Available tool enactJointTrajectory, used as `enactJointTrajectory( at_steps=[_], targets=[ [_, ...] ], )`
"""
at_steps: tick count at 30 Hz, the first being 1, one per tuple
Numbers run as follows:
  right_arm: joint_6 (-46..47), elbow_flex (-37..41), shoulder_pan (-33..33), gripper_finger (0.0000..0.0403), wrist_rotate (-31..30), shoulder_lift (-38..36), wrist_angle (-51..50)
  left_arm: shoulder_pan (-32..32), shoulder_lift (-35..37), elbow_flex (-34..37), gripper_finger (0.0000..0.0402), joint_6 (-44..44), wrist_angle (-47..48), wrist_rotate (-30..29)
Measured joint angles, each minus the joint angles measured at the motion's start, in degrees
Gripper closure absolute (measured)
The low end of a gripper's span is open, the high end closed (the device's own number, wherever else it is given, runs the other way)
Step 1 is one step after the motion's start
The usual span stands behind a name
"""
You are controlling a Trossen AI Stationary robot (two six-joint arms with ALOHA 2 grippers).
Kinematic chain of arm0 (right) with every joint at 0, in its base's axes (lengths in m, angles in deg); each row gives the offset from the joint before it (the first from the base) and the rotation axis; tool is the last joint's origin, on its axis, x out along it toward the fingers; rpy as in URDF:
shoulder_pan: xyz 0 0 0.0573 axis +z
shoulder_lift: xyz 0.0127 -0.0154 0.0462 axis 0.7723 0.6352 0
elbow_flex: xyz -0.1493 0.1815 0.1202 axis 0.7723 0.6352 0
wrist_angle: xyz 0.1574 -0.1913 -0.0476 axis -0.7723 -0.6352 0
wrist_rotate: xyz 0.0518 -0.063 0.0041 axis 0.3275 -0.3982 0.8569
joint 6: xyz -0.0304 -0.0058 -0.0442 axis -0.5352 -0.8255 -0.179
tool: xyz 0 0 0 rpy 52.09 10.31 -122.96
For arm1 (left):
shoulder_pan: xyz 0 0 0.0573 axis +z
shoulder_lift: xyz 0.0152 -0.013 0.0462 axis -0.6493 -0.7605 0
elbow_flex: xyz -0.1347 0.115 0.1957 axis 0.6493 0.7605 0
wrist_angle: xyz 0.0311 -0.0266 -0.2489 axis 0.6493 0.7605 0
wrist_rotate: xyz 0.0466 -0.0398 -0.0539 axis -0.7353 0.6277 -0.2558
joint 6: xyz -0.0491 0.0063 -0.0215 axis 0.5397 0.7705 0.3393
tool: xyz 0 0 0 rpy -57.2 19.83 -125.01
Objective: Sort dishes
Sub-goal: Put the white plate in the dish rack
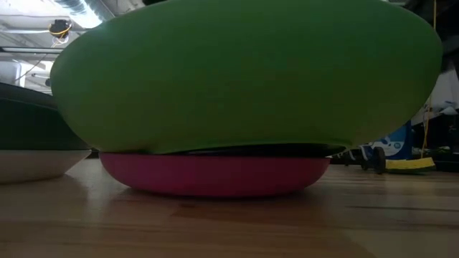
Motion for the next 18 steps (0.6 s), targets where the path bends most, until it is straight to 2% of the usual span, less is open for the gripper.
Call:
enactJointTrajectory(
  at_steps=[4, 9, 14, 18],
  targets=[
    [-3.54, -8.66, 0.00, 0.0350, 0.57, 5.86, -3.98, 0.53, 0.00, 0.00, 0.0221, -0.75, 0.00, -0.20],
    [-7.64, -18.26, 0.00, 0.0350, 5.04, 17.02, -13.61, 1.37, 0.00, 0.00, 0.0221, -0.90, 0.03, -0.22],
    [-8.24, -22.16, 1.29, 0.0350, 9.23, 28.46, -19.48, 1.75, 0.00, 0.00, 0.0221, -1.75, 0.22, -0.22],
    [-10.88, -23.10, 8.18, 0.0350, 8.04, 35.93, -19.93, 1.75, -0.01, 0.00, 0.0221, -1.78, 2.13, -0.22]
  ],
)
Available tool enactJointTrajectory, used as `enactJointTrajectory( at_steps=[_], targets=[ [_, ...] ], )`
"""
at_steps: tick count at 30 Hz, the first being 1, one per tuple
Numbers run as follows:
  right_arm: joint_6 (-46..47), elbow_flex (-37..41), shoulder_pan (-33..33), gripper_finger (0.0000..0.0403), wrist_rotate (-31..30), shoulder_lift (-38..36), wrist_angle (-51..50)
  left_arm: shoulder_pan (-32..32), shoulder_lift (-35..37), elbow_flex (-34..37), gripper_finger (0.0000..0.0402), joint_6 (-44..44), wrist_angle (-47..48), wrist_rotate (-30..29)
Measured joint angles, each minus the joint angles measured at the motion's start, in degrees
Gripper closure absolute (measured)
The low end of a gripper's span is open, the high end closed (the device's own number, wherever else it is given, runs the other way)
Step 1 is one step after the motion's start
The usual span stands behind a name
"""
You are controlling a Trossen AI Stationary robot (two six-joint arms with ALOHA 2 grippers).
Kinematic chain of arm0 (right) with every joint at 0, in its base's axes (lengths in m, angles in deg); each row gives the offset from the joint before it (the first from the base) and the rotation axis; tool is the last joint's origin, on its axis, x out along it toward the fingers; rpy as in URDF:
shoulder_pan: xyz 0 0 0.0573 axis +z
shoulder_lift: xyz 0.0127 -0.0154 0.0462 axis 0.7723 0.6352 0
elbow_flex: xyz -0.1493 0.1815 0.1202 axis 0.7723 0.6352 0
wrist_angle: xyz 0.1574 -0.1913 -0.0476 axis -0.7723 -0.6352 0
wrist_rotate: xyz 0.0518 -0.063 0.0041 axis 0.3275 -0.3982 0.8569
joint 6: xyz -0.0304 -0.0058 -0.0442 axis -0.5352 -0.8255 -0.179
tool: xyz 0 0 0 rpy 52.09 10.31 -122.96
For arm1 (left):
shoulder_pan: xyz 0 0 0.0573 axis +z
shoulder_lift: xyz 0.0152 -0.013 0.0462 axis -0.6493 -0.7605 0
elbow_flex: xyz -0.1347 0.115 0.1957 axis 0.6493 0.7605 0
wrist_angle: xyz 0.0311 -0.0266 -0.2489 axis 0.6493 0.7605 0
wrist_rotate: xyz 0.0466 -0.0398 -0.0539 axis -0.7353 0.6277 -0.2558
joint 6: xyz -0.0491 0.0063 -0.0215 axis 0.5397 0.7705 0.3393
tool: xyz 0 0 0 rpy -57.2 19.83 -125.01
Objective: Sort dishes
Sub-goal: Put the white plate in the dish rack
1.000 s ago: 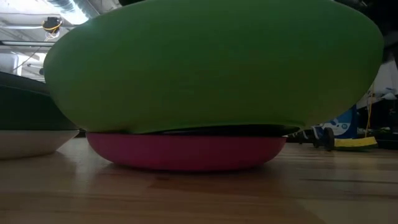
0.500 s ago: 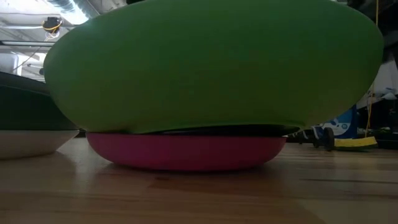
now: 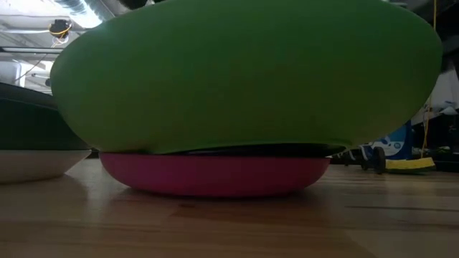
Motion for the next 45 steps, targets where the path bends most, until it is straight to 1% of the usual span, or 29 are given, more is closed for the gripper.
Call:
enactJointTrajectory(
  at_steps=[6, 10, 14, 19, 22, 25, 29, 33, 38, 41, 45],
  targets=[
    [-5.30, -2.40, 15.44, 0.0350, -10.47, 10.68, -0.05, 0.00, -0.01, 0.00, 0.0221, 0.30, 4.43, 0.00],
    [-9.82, -4.54, 25.13, 0.0350, -17.98, 17.85, -0.04, 0.00, -0.01, 0.00, 0.0221, 0.34, 5.65, 0.00],
    [-14.63, -6.39, 32.26, 0.0350, -25.53, 24.93, 0.06, -0.02, -0.01, 0.00, 0.0221, 0.33, 6.62, 0.00],
    [-24.93, -7.82, 37.81, 0.0350, -31.95, 32.60, -0.03, 0.36, -0.01, 0.00, 0.0221, 0.67, 8.02, -0.06],
    [-28.45, -8.70, 40.02, 0.0350, -34.32, 36.59, 0.11, 0.96, -0.01, -0.01, 0.0221, 3.14, 9.81, -1.71],
    [-28.73, -9.41, 41.47, 0.0350, -35.74, 39.80, 0.01, 1.98, -0.01, -0.01, 0.0221, 5.90, 12.33, -2.47],
    [-28.65, -9.84, 42.37, 0.0349, -35.80, 42.89, 0.34, 3.52, -0.03, -0.01, 0.0221, 6.60, 13.90, -2.59],
    [-26.74, -9.84, 42.55, 0.0349, -35.49, 44.92, 0.43, 5.24, -0.05, 0.00, 0.0221, 6.56, 14.35, -2.57],
    [-21.77, -9.84, 42.44, 0.0346, -35.44, 47.20, 1.44, 7.08, -0.05, 0.00, 0.0221, 6.55, 14.34, -2.58],
    [-19.50, -9.84, 42.44, 0.0326, -34.75, 48.61, 2.51, 7.77, -0.05, 0.00, 0.0221, 6.54, 14.35, -2.58],
    [-19.26, -9.84, 42.44, 0.0277, -33.90, 50.33, 2.84, 8.13, -0.05, 0.00, 0.0221, 6.53, 14.48, -2.56]
  ],
)
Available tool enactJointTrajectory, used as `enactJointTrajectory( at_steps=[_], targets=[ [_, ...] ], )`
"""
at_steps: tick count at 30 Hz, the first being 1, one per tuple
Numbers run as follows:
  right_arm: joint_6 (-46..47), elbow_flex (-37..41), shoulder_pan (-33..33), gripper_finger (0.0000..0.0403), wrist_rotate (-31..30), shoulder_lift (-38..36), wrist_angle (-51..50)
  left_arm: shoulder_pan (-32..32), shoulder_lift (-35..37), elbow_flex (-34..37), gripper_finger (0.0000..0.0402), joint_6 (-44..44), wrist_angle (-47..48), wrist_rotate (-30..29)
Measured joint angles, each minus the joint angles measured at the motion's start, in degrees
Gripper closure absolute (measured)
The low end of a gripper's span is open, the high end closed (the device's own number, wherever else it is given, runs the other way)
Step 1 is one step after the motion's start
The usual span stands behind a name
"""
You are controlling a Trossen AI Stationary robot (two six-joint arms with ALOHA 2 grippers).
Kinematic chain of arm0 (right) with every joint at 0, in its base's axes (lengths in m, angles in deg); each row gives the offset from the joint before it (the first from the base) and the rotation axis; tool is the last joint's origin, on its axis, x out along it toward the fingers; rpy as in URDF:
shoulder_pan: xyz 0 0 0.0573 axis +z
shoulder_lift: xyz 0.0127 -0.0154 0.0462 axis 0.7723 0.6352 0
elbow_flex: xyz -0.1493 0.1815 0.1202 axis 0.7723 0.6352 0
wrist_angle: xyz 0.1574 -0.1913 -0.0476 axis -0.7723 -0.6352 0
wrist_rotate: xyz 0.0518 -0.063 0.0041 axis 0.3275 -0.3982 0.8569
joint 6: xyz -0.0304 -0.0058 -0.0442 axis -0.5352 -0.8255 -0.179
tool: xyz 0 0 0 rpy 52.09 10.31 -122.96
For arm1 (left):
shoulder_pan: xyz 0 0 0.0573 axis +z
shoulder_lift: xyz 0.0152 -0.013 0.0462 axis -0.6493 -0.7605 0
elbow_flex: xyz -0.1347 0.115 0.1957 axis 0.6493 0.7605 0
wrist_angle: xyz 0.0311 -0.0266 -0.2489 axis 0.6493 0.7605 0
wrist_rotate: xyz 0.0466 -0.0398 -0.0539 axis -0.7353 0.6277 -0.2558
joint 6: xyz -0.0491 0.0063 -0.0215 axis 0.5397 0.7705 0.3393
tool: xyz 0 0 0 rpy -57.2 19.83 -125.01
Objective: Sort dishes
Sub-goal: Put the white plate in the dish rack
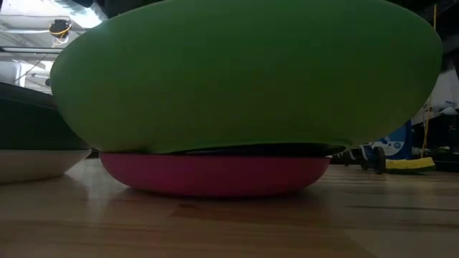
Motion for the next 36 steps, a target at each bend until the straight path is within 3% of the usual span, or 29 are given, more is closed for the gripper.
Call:
enactJointTrajectory(
  at_steps=[6, 10, 18, 27, 36],
  targets=[
    [-4.17, 0.00, 0.47, 0.0205, 4.89, 1.52, 0.02, 0.00, 0.00, 0.00, 0.0221, -0.01, 1.62, 0.04],
    [-8.58, 0.00, 2.27, 0.0183, 2.05, 1.52, 0.02, 0.00, 0.02, 0.00, 0.0221, 0.04, 2.71, 0.03],
    [-12.81, 0.02, 5.32, 0.0178, -8.94, 1.74, -3.05, 0.00, 0.02, 0.00, 0.0221, -0.01, 2.76, 0.04],
    [-14.48, 0.04, 5.31, 0.0178, -9.13, 2.34, -5.75, 0.00, 0.02, 0.00, 0.0222, 0.18, 2.73, 0.24],
    [-16.87, 0.02, 5.20, 0.0178, -10.59, 8.05, -4.94, 0.01, -0.16, 0.00, 0.0221, 0.21, 2.68, 1.20]
  ],
)
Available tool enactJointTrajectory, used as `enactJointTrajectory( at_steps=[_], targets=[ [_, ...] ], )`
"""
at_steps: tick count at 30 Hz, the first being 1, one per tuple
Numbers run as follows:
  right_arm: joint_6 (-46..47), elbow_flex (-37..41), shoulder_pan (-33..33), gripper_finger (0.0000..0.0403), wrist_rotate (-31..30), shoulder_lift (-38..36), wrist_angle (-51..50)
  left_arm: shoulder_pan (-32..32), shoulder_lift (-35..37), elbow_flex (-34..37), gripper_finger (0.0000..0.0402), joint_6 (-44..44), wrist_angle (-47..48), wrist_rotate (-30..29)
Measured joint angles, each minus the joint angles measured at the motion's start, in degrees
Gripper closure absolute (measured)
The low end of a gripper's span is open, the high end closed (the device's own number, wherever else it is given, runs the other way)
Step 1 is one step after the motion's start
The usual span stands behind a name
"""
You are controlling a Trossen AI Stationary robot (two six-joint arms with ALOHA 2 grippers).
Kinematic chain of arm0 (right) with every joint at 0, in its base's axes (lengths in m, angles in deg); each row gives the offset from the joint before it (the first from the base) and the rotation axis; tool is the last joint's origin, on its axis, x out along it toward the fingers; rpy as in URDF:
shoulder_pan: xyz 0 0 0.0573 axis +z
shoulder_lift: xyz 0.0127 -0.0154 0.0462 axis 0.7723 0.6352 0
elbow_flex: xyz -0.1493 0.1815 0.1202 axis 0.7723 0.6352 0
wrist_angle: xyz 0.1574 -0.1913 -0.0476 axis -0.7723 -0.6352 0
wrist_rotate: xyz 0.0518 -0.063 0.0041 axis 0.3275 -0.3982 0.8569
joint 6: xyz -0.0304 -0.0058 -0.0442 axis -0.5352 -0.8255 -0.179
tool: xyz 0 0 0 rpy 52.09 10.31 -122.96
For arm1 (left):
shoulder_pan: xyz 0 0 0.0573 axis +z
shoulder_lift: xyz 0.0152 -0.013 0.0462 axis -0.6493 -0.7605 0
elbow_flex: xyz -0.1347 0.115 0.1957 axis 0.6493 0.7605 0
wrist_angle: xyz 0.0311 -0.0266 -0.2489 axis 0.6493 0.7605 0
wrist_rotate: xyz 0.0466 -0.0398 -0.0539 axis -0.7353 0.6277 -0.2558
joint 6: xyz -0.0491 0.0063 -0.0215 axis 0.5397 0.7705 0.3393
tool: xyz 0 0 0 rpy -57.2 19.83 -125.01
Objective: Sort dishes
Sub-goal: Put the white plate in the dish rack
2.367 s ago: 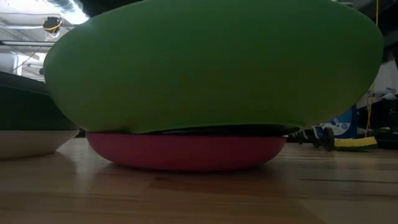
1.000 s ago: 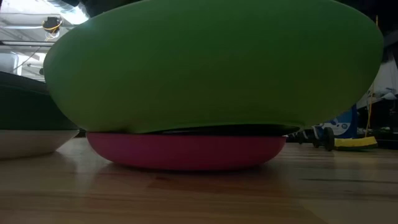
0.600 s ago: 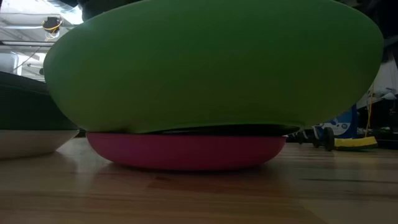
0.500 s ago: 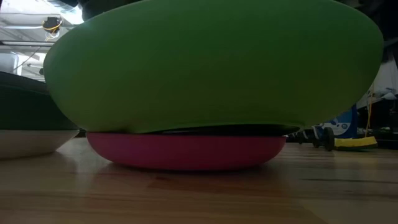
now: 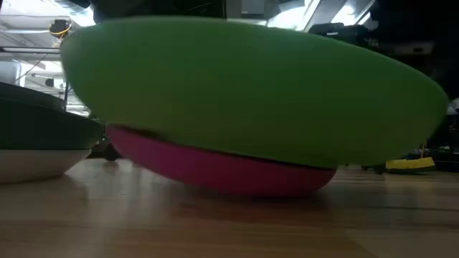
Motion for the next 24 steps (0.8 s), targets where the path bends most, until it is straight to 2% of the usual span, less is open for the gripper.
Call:
enactJointTrajectory(
  at_steps=[10, 24],
  targets=[
    [-0.16, -0.15, 0.09, 0.0178, -2.40, 0.59, 2.12, 0.15, -3.60, -0.13, 0.0222, 2.43, -1.01, 1.56],
    [-0.31, -0.15, 0.11, 0.0178, -3.17, 3.24, 5.03, 1.72, -3.76, -0.11, 0.0222, 2.64, -1.38, 4.38]
  ],
)
